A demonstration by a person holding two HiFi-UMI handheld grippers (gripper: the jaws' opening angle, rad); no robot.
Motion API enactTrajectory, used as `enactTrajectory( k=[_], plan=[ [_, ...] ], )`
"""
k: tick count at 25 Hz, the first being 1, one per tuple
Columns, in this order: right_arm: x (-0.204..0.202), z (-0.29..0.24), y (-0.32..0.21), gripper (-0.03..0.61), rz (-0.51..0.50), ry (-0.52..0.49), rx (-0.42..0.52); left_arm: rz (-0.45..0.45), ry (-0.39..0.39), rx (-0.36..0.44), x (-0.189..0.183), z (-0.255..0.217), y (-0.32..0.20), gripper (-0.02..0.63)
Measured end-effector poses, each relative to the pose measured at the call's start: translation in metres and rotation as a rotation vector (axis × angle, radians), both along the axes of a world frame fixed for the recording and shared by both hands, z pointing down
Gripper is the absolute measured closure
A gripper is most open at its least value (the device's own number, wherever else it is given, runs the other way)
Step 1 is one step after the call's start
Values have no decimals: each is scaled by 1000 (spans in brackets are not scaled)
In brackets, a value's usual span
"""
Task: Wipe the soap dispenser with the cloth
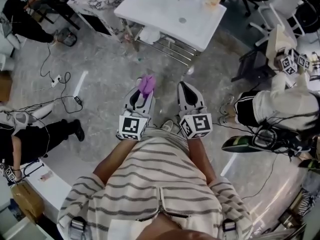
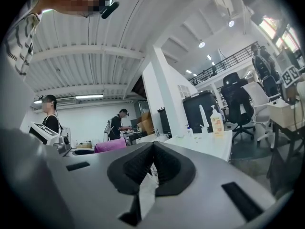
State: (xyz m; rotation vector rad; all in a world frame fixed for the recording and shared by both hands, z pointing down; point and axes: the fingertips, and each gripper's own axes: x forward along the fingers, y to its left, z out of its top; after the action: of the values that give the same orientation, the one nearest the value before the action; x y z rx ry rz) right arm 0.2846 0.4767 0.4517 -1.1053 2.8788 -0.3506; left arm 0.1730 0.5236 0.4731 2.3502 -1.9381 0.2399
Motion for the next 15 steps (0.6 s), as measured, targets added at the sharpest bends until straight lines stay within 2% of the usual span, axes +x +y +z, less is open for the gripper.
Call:
enactTrajectory(
  k=[6,11,15],
  plan=[
    [-32,0,-43,569,0,8,7,-1,23,4,-33,4,-45,497],
    [-75,-2,-113,569,8,13,2,6,34,17,-79,1,-115,497],
    [-115,-1,-183,569,53,19,18,29,44,29,-121,2,-186,497]
  ],
)
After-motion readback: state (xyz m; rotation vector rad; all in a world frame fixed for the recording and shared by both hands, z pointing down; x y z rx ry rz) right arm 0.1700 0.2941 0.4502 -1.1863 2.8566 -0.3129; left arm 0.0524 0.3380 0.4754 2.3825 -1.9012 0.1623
